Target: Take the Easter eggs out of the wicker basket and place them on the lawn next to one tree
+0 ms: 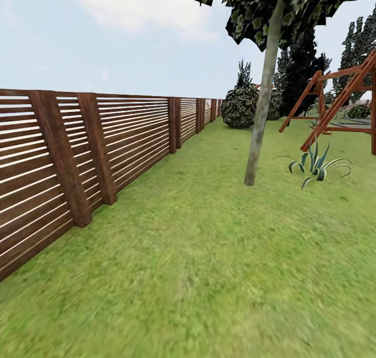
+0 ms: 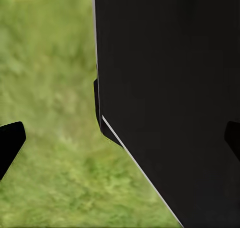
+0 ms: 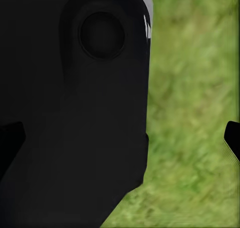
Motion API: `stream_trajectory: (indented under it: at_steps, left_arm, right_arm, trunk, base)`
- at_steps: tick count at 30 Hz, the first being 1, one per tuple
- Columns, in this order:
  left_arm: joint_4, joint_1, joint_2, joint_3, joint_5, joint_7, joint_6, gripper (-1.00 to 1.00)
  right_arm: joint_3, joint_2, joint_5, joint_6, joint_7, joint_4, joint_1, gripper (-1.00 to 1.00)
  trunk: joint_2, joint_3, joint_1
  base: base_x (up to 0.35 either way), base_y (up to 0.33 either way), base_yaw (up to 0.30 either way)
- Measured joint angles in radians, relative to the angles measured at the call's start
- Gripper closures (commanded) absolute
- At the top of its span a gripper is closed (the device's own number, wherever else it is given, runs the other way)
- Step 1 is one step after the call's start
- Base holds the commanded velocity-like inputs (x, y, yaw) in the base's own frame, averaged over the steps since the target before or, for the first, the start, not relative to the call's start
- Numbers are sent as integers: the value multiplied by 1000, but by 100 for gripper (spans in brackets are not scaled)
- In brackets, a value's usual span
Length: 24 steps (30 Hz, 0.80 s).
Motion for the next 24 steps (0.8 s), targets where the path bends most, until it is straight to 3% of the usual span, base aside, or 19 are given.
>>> stream_trajectory:
  at_steps: [6,24]
  left_arm:
    - [0,0,0,0,0,0,0,-100]
    - [0,0,0,0,0,0,0,-100]
  right_arm:
    - [0,0,0,-1,0,0,0,-100]
    - [0,0,0,0,0,0,0,-100]
  trunk:
    - [0,0,0]
    - [0,0,0]
  base:
    - [333,0,-133]
    - [333,0,-4]
